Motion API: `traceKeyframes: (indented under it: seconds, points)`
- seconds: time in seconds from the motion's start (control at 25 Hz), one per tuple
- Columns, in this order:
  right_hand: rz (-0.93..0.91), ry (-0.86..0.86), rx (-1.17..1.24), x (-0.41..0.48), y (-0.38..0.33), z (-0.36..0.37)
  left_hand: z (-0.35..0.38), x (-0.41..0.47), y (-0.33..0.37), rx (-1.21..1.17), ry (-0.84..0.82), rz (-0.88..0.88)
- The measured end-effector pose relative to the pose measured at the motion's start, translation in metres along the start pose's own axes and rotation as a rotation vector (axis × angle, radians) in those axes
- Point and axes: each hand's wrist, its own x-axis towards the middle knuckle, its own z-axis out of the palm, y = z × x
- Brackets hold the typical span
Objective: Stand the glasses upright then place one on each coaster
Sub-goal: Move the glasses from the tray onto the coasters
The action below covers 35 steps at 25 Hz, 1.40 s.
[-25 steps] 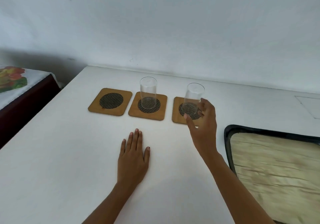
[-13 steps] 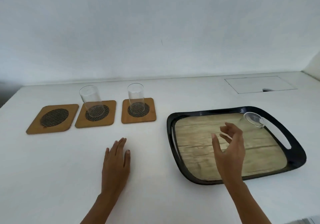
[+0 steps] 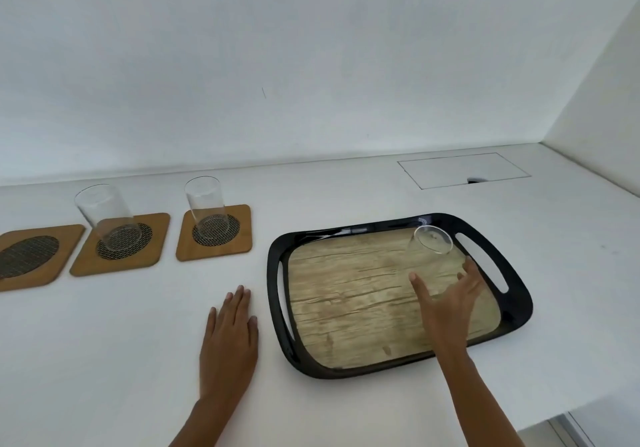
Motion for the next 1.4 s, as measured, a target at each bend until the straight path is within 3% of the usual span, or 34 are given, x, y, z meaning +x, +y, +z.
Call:
traceKeyframes:
  seconds: [0.32,0.72,1.16,1.4]
  points:
    - [-0.048,-0.135,0.018,0.028,0.006,0.010,0.003,0.001,-0.001,0.015,0.009,-0.025]
    - [-0.129,-0.165,0.046,0.024,0.002,0.010,0.002,0.000,-0.001,-0.001,0.012,-0.042]
    - [-0.276,-0.319,0.180,-0.036,-0.073,0.056,-0.015,-0.037,-0.005,-0.106,0.092,-0.132]
    - [-0.302,-0.440,0.253,-0.097,-0.118,0.116,-0.051,-0.049,-0.075,-0.057,0.128,-0.199]
